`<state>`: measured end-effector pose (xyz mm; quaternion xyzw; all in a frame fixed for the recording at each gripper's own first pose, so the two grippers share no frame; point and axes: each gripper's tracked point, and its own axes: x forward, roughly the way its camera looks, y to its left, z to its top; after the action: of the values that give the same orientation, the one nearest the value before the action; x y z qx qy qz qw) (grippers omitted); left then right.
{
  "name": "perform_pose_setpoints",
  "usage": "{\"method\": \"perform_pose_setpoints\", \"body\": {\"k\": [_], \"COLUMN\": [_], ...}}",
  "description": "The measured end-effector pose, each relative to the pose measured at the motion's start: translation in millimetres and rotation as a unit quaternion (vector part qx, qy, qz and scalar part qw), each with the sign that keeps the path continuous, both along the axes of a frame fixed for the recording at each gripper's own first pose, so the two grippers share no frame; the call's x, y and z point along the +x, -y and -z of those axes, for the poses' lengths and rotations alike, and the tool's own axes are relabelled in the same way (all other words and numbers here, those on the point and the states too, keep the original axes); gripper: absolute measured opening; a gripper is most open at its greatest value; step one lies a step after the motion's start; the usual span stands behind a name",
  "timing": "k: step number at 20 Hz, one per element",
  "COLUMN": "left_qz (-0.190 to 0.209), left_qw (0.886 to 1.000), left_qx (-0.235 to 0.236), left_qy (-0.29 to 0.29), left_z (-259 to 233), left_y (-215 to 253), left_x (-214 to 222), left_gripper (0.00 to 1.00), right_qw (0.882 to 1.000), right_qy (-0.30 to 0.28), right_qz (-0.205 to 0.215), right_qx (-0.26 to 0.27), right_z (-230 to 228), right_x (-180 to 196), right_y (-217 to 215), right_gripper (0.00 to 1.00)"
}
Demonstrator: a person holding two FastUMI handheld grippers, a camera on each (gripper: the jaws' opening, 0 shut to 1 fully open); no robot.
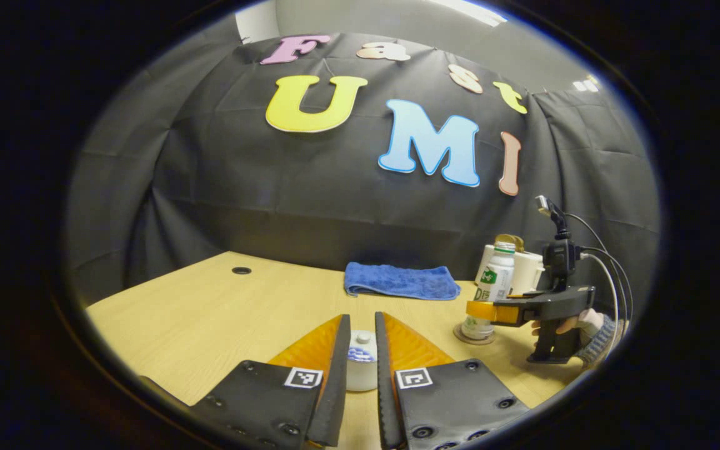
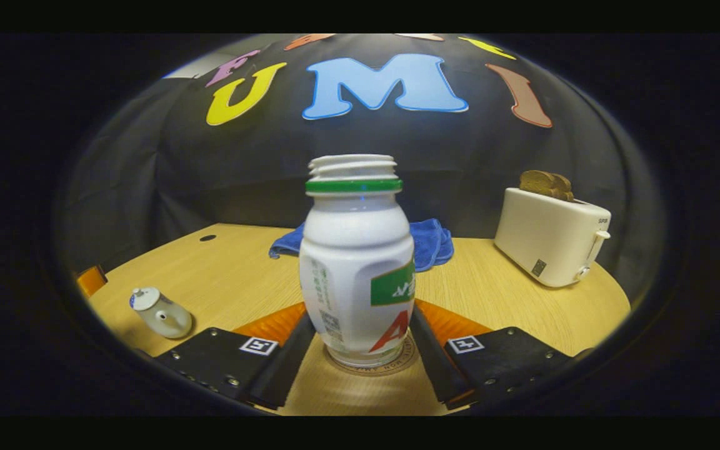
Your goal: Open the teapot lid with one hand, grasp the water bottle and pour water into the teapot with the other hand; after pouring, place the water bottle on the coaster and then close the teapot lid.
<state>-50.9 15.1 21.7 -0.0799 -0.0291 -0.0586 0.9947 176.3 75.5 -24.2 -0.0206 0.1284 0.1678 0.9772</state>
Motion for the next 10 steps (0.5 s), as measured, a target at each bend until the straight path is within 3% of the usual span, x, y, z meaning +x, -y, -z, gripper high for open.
{"method": "perform_pose_setpoints", "body": {"k": [2,5,6,7,8,10], "left_qz": [0.001,0.006,0.007,0.007,0.006,0.007], "left_qw": [1.000,1.000,1.000,1.000,1.000,1.000], "left_qx": [0.002,0.001,0.001,0.002,0.004,0.006], "left_qy": [0.001,0.002,0.003,0.004,0.005,0.006], "left_z": [1,-2,-3,-3,-4,-4], "left_y": [2,6,7,9,9,13], "left_x": [-1,-3,-3,-4,-5,-7], "left_gripper": [0.29,0.29,0.29,0.28,0.28,0.28], "right_qw": [1.000,1.000,1.000,1.000,1.000,0.999], "right_qy": [0.012,0.021,0.024,0.026,0.029,0.037], "right_qz": [-0.002,-0.003,-0.006,-0.007,-0.005,0.000], "right_qx": [0.004,-0.001,0.002,0.004,0.004,0.007], "right_z": [-6,-12,-15,-17,-17,-21], "right_x": [-1,-5,-8,-10,-13,-19], "right_y": [-1,1,0,0,2,6], "right_gripper": [0.98,0.94,0.98,0.94,0.98,0.94]}}
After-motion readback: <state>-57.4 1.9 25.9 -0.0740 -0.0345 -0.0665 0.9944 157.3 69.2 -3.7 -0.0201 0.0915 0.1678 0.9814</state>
